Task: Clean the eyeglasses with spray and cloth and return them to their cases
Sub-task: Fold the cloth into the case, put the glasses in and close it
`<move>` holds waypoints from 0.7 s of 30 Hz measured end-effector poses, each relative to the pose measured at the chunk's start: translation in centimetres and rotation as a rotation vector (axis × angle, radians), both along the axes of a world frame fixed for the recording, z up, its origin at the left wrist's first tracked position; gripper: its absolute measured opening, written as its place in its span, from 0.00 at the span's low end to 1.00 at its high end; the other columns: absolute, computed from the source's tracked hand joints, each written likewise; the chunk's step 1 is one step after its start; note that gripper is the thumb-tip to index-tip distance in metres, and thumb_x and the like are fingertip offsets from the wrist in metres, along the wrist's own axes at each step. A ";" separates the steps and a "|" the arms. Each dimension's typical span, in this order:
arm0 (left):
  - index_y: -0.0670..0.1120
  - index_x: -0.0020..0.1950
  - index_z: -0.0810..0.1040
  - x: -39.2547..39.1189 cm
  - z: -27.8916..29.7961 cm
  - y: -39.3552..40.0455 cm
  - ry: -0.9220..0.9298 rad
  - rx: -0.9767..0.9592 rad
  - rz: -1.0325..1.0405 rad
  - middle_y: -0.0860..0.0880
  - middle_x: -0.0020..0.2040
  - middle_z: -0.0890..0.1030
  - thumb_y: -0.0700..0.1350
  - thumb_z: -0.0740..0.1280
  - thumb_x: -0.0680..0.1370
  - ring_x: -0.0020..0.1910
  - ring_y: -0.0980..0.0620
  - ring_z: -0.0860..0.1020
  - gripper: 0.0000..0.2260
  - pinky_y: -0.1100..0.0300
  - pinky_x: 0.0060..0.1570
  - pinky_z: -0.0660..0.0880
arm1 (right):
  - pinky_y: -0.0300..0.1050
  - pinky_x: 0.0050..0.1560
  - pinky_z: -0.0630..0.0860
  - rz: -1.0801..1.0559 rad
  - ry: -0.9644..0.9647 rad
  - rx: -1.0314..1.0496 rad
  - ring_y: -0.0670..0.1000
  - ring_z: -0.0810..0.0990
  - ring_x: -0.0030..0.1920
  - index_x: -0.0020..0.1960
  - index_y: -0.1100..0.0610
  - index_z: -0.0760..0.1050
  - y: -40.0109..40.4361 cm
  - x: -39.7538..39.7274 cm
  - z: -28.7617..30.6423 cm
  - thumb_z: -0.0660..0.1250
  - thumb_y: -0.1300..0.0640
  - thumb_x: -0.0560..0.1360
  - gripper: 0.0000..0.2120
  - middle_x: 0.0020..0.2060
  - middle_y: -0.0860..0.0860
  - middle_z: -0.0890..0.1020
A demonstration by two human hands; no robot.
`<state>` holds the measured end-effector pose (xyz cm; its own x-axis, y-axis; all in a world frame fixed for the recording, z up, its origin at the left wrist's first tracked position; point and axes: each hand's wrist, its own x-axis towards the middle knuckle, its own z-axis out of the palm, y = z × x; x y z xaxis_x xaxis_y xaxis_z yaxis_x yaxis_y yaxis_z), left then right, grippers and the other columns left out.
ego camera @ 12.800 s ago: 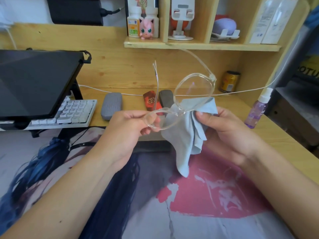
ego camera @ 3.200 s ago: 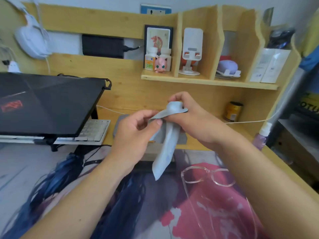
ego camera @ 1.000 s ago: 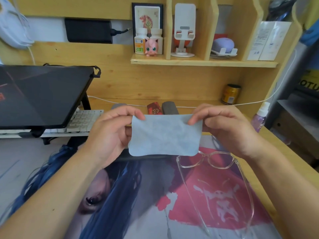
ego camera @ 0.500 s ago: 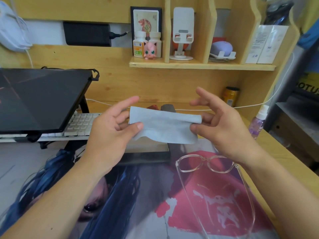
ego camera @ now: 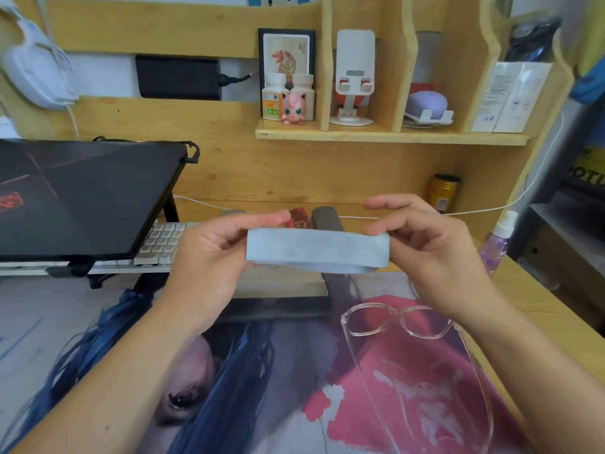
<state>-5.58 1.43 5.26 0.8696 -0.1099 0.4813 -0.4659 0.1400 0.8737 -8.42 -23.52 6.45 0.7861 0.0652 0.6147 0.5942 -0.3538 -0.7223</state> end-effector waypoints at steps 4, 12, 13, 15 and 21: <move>0.48 0.43 0.88 0.3 0.2 0.4 0.194 -0.019 -0.141 0.43 0.48 0.87 0.30 0.61 0.80 0.49 0.46 0.85 0.20 0.58 0.43 0.82 | 0.42 0.44 0.80 0.179 0.237 0.104 0.53 0.85 0.44 0.51 0.60 0.74 -0.6 0.2 -0.2 0.59 0.73 0.81 0.10 0.45 0.56 0.85; 0.47 0.36 0.87 0.7 0.1 1.3 0.167 0.111 -0.080 0.35 0.45 0.83 0.27 0.57 0.81 0.45 0.39 0.84 0.25 0.57 0.40 0.82 | 0.46 0.43 0.81 0.219 0.292 0.021 0.56 0.84 0.35 0.47 0.63 0.76 -0.7 0.3 -0.4 0.56 0.77 0.79 0.14 0.35 0.55 0.83; 0.50 0.36 0.87 0.7 0.0 1.4 0.110 0.154 -0.031 0.34 0.43 0.80 0.26 0.57 0.81 0.41 0.36 0.81 0.27 0.57 0.40 0.83 | 0.45 0.42 0.80 0.217 0.304 0.044 0.56 0.84 0.35 0.48 0.63 0.76 -0.6 0.4 -0.5 0.57 0.77 0.79 0.14 0.36 0.55 0.83; 0.57 0.42 0.88 0.4 0.2 1.7 -0.020 0.245 0.036 0.41 0.42 0.83 0.27 0.58 0.81 0.38 0.38 0.81 0.29 0.59 0.40 0.83 | 0.49 0.42 0.81 0.245 0.351 0.135 0.60 0.84 0.35 0.52 0.61 0.73 -0.5 0.6 -0.6 0.59 0.74 0.80 0.10 0.38 0.60 0.84; 0.52 0.51 0.85 -0.1 0.6 2.0 -0.073 0.353 0.028 0.54 0.43 0.88 0.28 0.63 0.80 0.35 0.59 0.82 0.20 0.73 0.35 0.73 | 0.50 0.42 0.80 0.246 0.351 0.206 0.63 0.84 0.37 0.52 0.58 0.68 -0.4 0.8 -0.7 0.56 0.73 0.81 0.11 0.38 0.66 0.84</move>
